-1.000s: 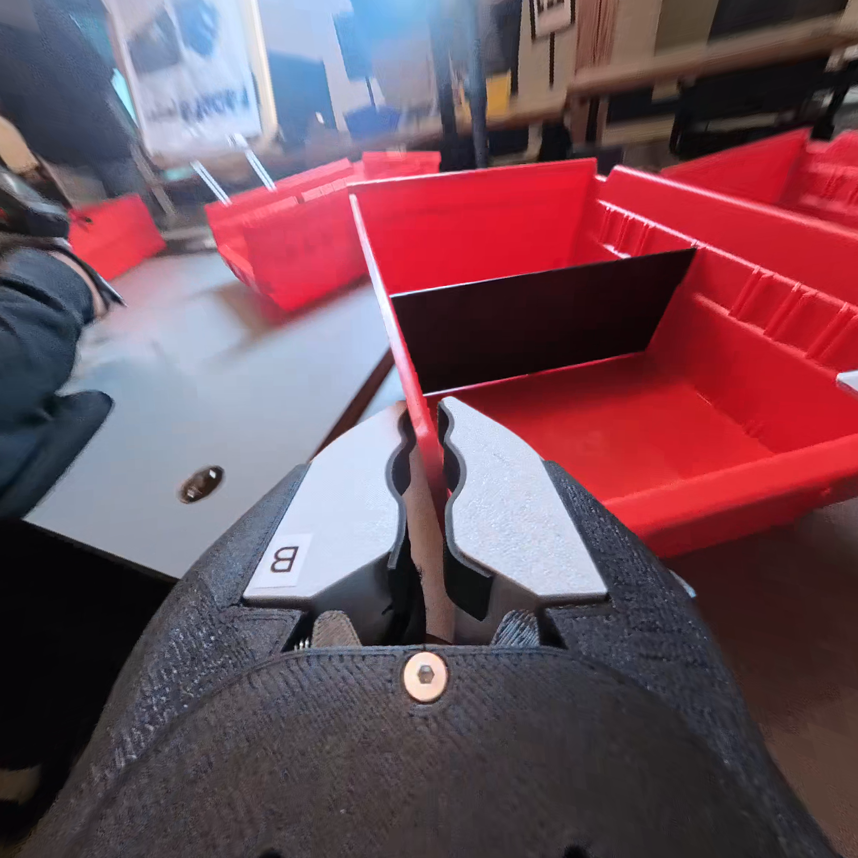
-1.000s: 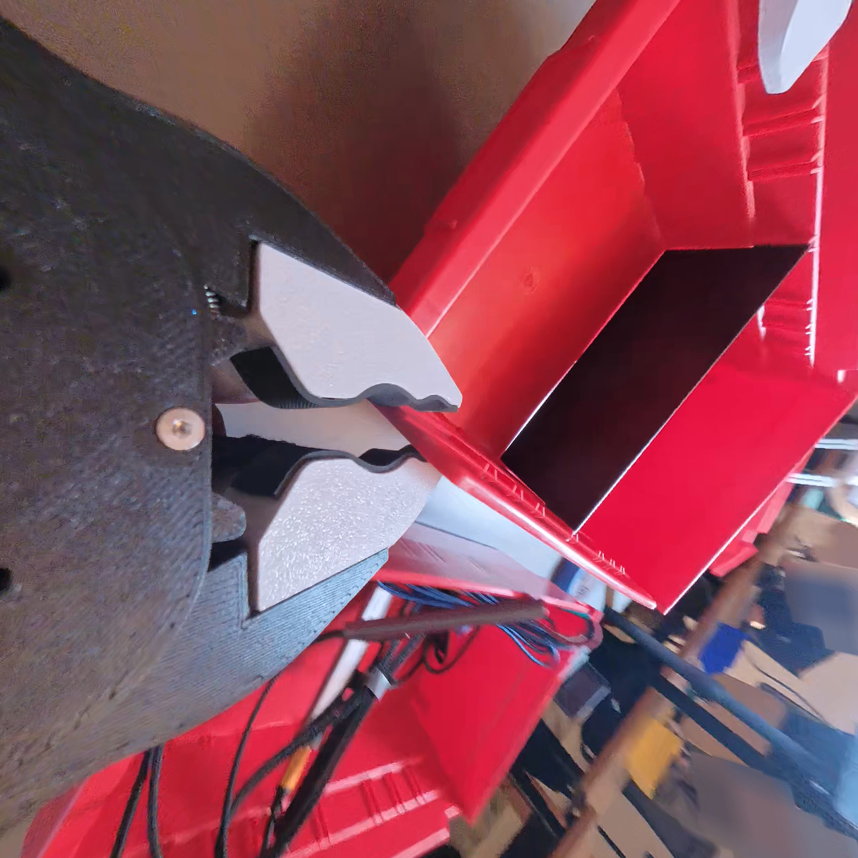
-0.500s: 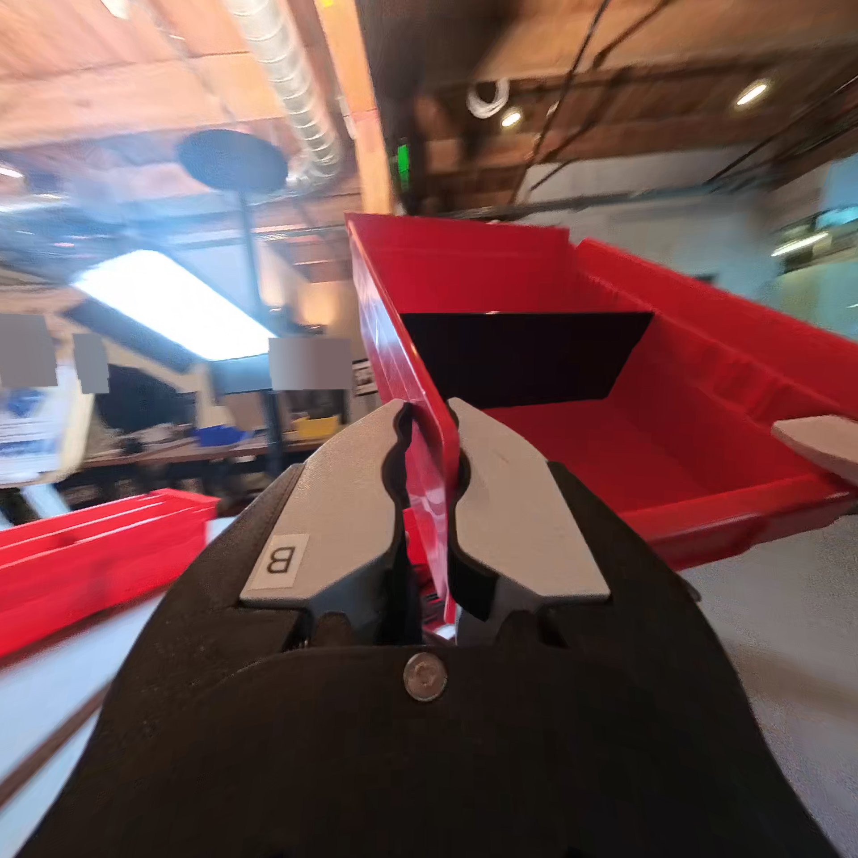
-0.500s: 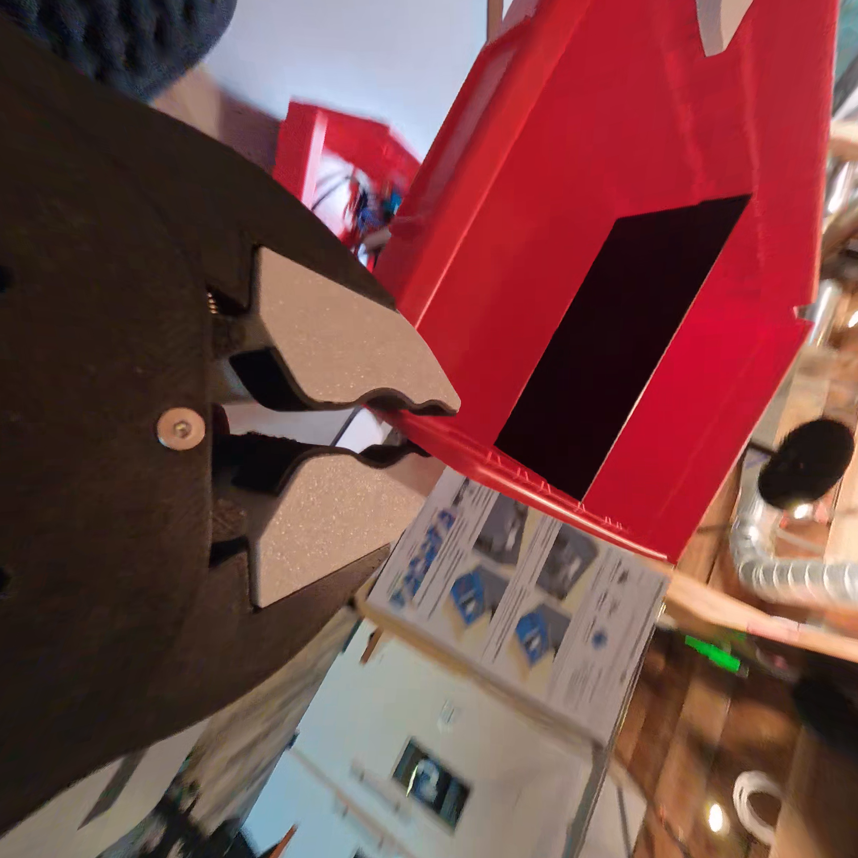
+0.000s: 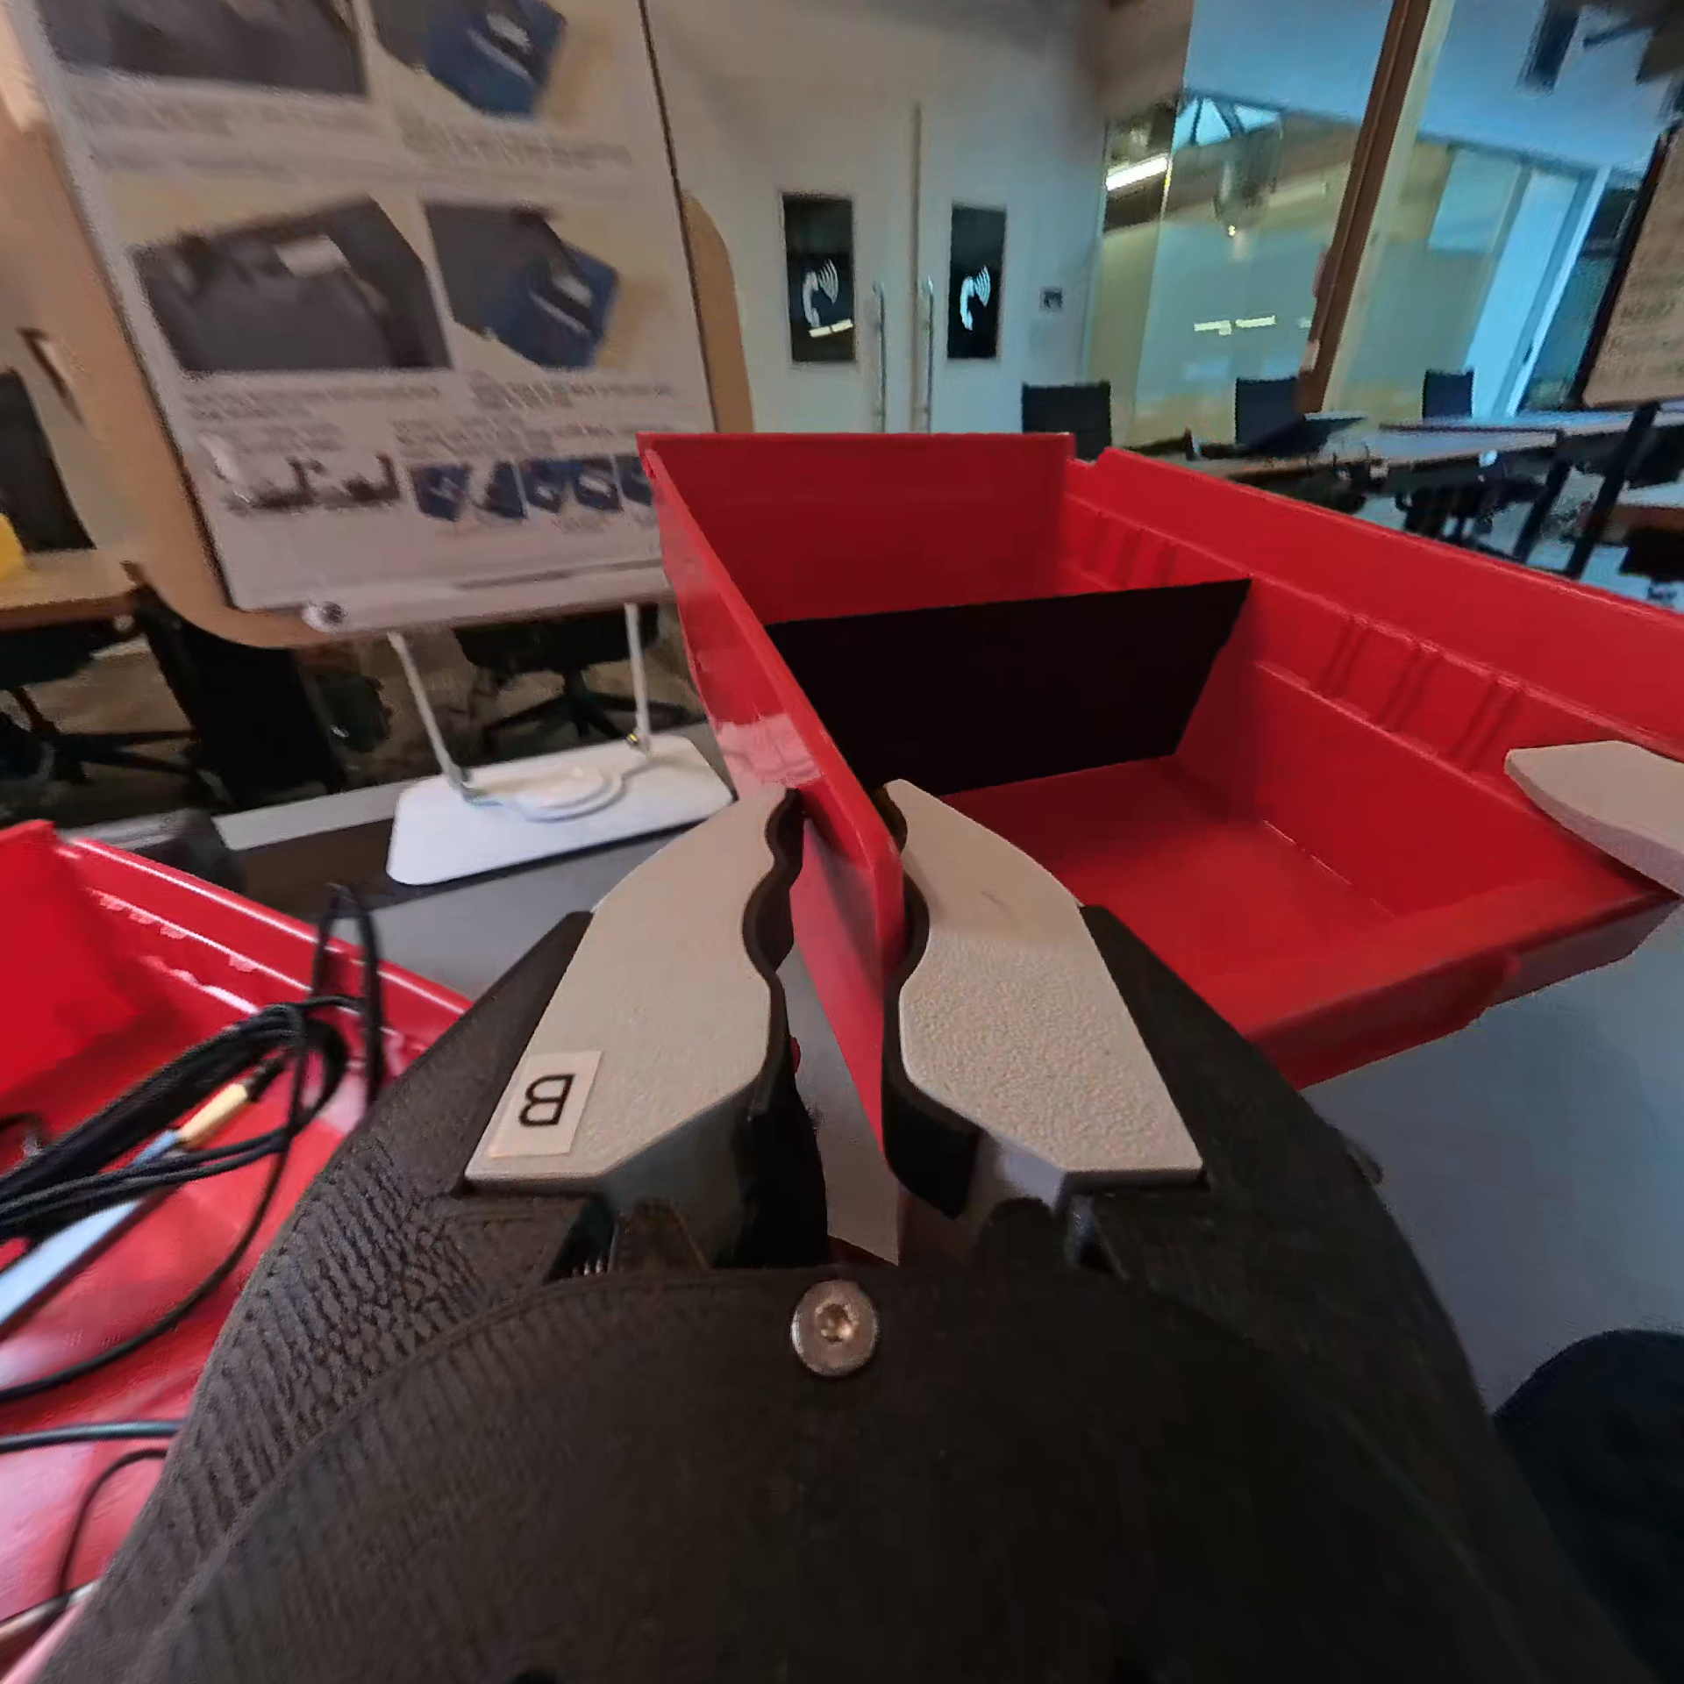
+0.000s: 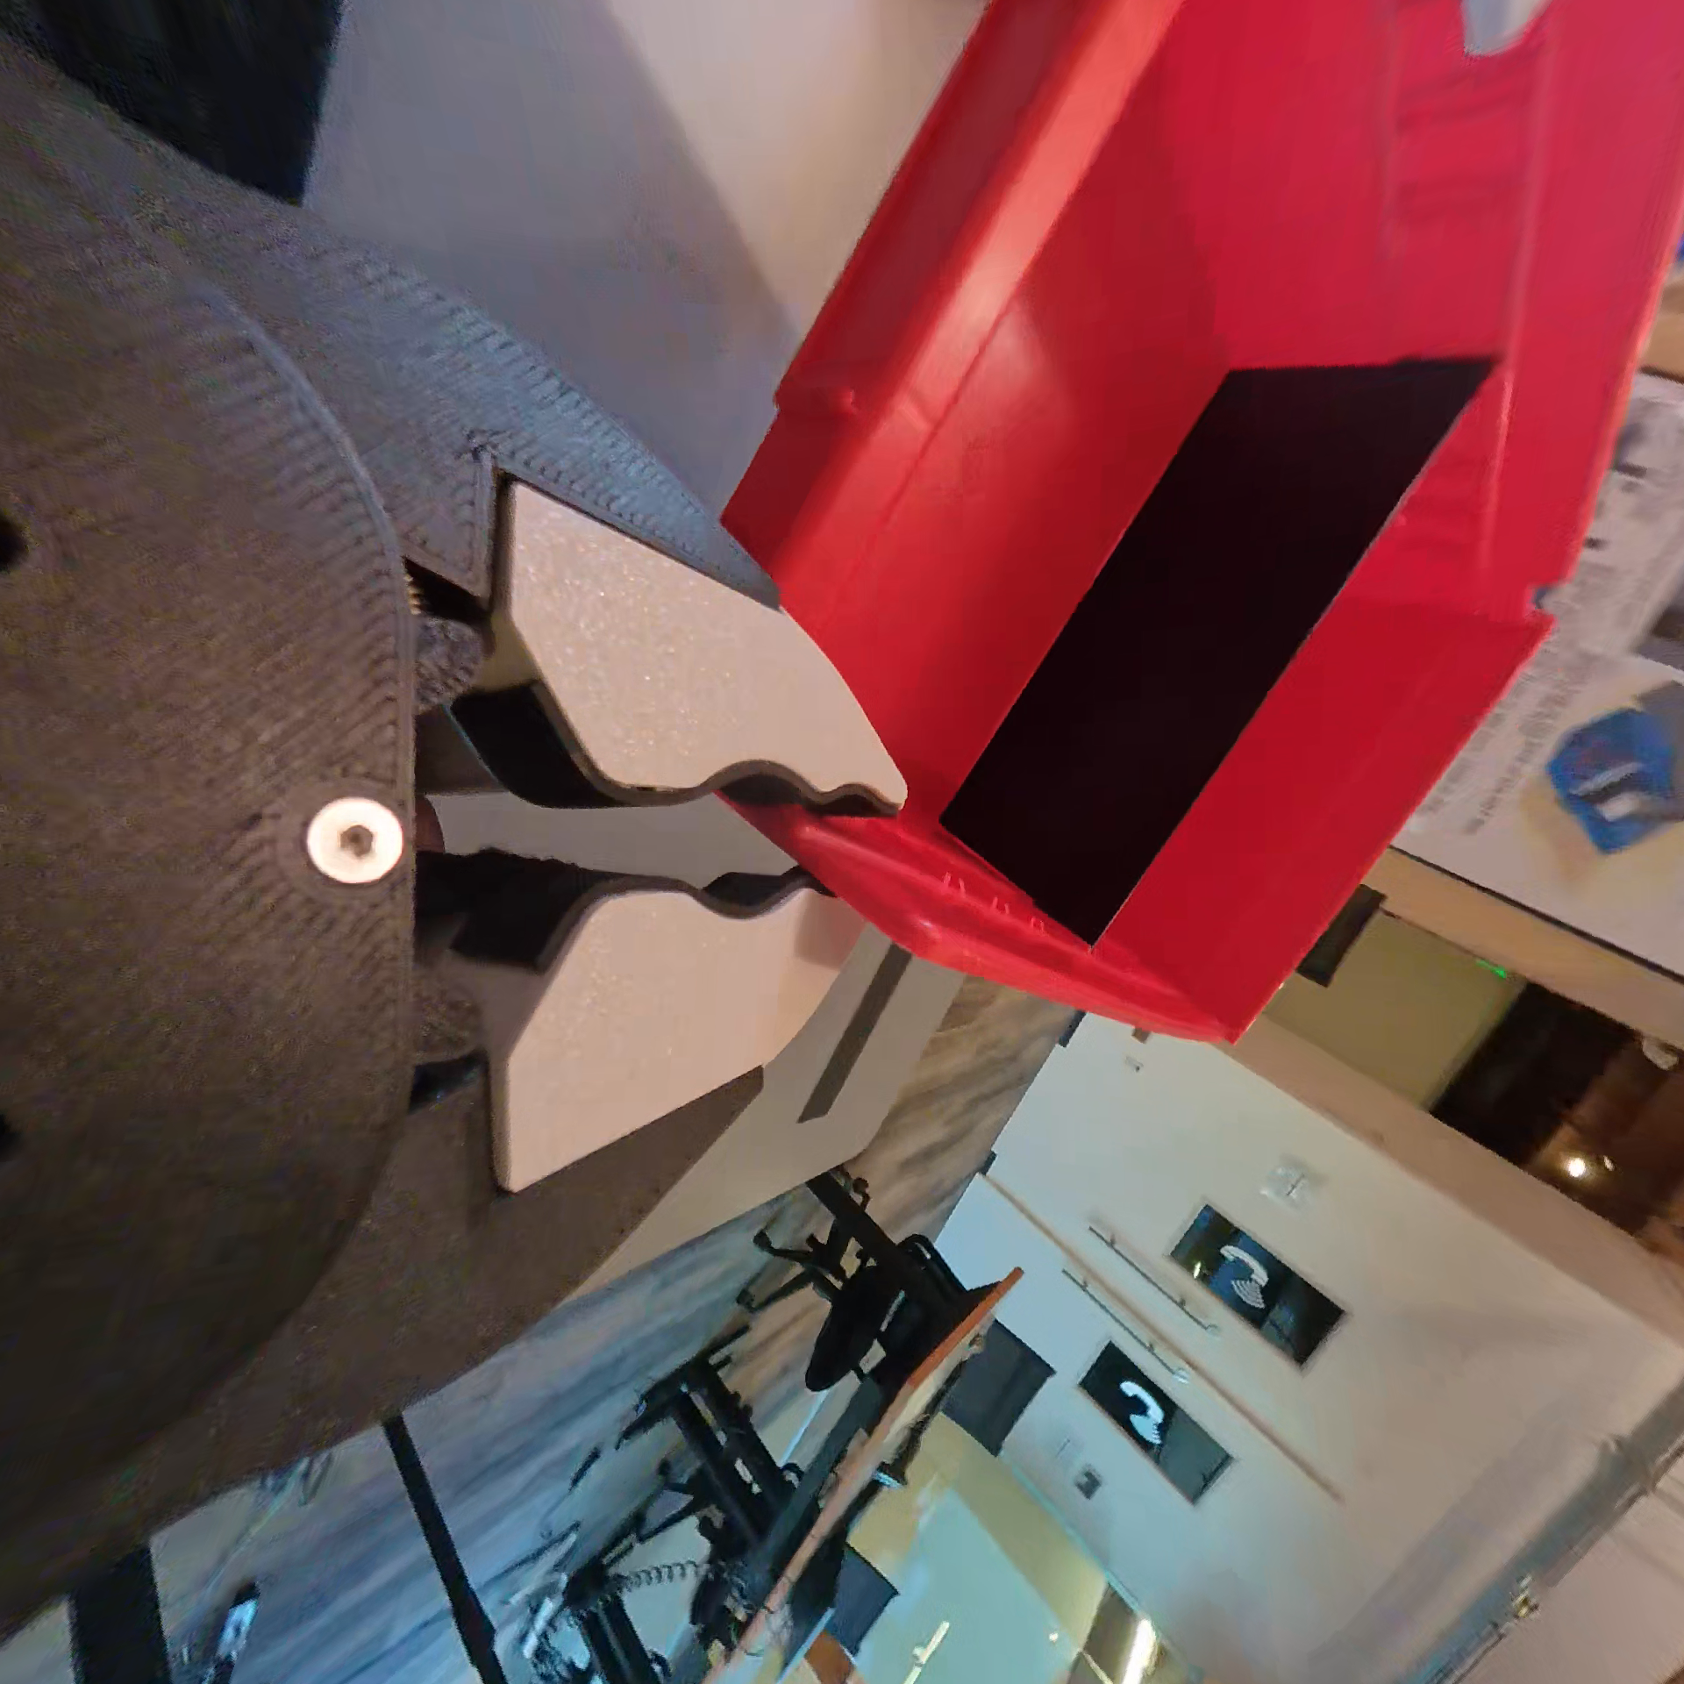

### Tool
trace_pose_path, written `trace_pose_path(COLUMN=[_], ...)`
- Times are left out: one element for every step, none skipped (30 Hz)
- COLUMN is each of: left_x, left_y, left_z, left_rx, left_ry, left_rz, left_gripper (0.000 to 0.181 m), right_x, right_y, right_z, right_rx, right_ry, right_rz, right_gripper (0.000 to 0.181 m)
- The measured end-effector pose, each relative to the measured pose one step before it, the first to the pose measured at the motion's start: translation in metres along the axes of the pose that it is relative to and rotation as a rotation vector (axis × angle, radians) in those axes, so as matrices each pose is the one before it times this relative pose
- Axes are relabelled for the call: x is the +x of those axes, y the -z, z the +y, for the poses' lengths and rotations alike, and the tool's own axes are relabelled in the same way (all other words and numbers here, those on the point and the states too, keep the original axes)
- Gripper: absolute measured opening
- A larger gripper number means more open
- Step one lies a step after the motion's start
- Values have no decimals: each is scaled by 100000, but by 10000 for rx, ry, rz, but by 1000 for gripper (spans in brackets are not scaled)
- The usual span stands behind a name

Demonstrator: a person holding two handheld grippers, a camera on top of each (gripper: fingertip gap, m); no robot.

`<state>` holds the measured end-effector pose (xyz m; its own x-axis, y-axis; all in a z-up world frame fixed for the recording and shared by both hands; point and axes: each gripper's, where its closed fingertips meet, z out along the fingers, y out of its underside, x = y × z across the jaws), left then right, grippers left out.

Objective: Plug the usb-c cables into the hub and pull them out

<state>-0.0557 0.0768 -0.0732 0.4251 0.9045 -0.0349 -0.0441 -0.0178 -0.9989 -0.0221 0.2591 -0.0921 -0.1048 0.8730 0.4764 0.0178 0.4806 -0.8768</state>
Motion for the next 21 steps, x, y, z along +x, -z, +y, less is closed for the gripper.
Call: trace_pose_path(left_x=[435,420,483,476,446,408,323,278,261,187,139,178,314,342,302,359,301,274,366,330,-74], left_y=[-599,-534,-452,-388,-372,-344,-344,-299,-260,-195,-136,-65,-5,-4,7,17,-12,-1,134,336,618], left_z=[1004,954,848,852,836,821,772,627,474,338,214,141,133,275,420,364,348,410,214,-68,-579], left_rx=[-188,-217,-223,-277,-252,-197,-170,-100,-43,-30,-12,1,-19,-114,-196,-142,-183,-290,-188,-56,198], left_ry=[-97,-90,16,17,38,41,3,-38,11,2,-50,2,19,-20,-107,-189,-197,-126,49,218,166], left_rz=[83,97,151,96,61,48,20,22,58,65,63,133,249,241,187,219,166,174,305,311,51], left_gripper=[15,15,15,16,16,16,16,16,16,17,18,19,21,23,25,27,28,30,33,38,47], right_x=[-127,-187,-139,-110,-56,-33,-57,-22,70,56,14,-30,-11,32,152,192,141,32,-35,-41,143], right_y=[-203,-165,-154,-167,-160,-125,-87,-41,-9,-22,-58,-85,-94,-72,-47,-13,0,-46,-23,19,115], right_z=[1342,1283,1129,1024,927,809,727,621,447,278,251,352,423,400,253,225,191,216,319,330,178], right_rx=[-128,-180,-176,-181,-161,-109,-110,-179,-197,-136,-93,-127,-154,-142,-77,-87,-52,-41,-95,-91,14], right_ry=[333,288,166,-35,-141,-109,1,124,215,225,129,14,-37,-75,-106,-127,-190,-301,-331,-254,-185], right_rz=[-186,-209,-187,-193,-174,-125,-80,-14,45,28,-27,-64,-59,-44,34,47,-32,-136,-235,-262,-135], right_gripper=[11,14,12,12,12,12,12,13,13,13,13,14,14,14,14,13,13,13,12,12,15])
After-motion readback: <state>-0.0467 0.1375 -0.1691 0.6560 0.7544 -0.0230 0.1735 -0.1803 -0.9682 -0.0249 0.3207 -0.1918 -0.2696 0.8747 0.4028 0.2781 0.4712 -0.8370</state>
